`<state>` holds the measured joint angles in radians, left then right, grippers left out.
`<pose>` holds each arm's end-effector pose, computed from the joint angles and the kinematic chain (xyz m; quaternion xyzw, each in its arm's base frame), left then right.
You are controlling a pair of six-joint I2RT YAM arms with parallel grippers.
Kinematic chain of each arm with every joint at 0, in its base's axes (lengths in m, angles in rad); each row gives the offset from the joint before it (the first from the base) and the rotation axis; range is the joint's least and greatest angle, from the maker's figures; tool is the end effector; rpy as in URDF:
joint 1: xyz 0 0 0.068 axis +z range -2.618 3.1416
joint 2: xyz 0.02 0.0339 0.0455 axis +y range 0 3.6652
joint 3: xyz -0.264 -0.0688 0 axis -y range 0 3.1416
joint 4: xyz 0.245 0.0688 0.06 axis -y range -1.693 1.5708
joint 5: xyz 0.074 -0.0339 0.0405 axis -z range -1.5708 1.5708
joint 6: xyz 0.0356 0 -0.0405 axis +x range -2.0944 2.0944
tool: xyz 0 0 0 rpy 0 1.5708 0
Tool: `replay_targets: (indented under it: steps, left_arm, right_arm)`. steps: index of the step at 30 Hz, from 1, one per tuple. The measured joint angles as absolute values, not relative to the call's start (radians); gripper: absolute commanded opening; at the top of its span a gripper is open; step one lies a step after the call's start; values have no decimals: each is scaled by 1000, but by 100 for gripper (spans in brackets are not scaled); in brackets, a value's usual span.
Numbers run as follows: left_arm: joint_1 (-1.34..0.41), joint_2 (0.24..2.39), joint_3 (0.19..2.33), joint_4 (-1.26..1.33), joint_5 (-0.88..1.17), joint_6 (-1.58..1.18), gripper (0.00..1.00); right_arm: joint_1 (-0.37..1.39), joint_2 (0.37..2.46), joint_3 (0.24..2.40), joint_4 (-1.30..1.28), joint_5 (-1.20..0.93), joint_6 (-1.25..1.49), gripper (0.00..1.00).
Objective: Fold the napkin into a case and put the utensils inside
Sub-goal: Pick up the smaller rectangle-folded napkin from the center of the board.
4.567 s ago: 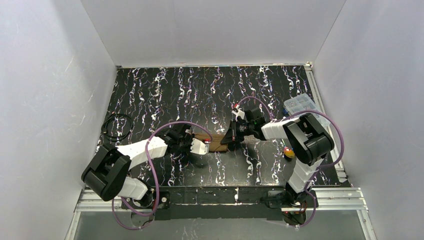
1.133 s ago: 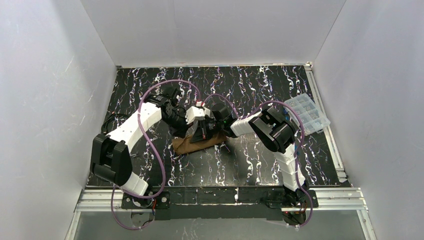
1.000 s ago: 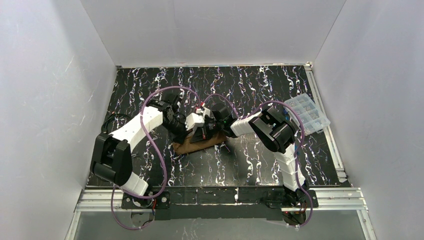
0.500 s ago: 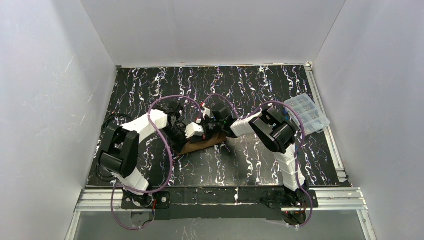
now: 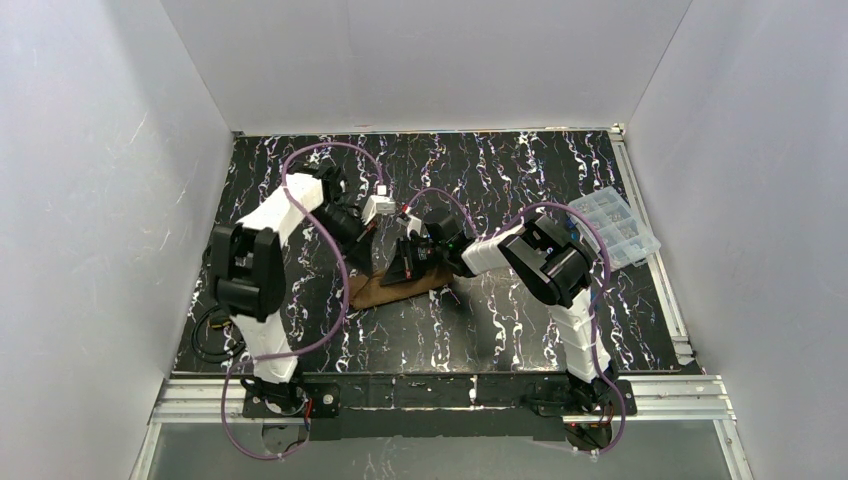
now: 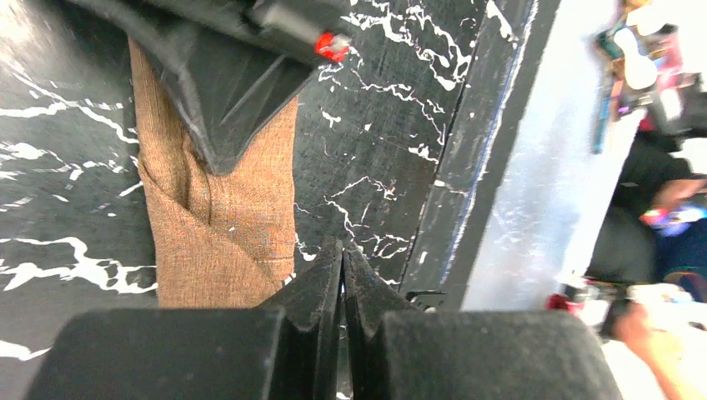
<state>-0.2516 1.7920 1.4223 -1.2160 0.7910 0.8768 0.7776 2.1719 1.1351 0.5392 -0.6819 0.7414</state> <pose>0.3100 -0.1058 0.2395 0.4910 0.7813 -0.3687 0.1119 0.2942 0.3211 0.1024 -0.1856 0.8068 0.5401 0.1515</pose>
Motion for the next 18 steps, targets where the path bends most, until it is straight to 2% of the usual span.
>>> replay_targets:
  steps: [7, 18]
  left_arm:
    - [-159, 2072, 1423, -1264, 839, 841, 0]
    - [-147, 2102, 1371, -1231, 826, 797, 0]
  right_arm:
    - [780, 2158, 1114, 552, -664, 746, 1]
    - [780, 2153, 1097, 577, -656, 765, 1]
